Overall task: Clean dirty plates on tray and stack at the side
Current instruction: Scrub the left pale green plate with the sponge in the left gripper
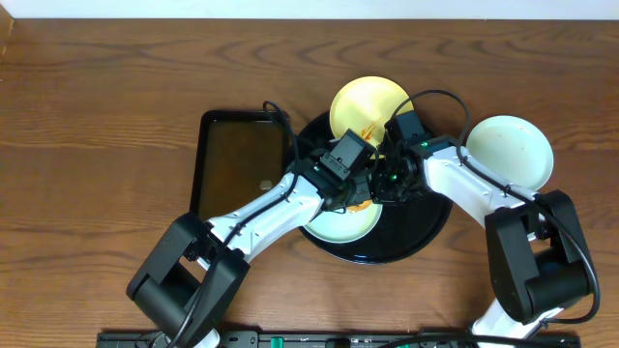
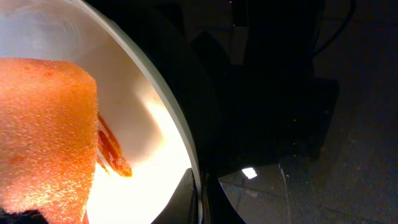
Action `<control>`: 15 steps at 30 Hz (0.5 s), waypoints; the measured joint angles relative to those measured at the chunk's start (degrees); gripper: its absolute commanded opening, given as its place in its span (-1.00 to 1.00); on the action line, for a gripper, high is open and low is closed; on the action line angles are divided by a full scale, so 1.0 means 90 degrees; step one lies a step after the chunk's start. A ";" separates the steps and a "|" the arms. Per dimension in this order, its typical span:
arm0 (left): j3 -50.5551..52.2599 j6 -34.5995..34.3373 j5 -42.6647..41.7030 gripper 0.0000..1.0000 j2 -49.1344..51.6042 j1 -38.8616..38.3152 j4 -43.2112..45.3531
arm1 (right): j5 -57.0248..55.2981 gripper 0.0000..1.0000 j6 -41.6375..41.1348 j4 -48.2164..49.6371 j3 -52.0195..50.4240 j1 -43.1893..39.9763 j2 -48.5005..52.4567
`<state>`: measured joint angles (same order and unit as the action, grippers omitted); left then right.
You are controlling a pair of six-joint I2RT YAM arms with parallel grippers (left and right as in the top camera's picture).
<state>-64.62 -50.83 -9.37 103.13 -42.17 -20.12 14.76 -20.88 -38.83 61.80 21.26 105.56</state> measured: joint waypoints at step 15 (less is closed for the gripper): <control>0.0002 -0.0376 -0.0138 -0.85 0.0527 -0.0104 0.0226 | -0.0007 -0.98 -0.0019 -0.0058 0.0002 -0.0007 0.0000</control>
<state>-64.60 -54.22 -10.61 107.87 -43.11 -18.09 14.70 -21.06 -39.35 61.82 21.19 105.56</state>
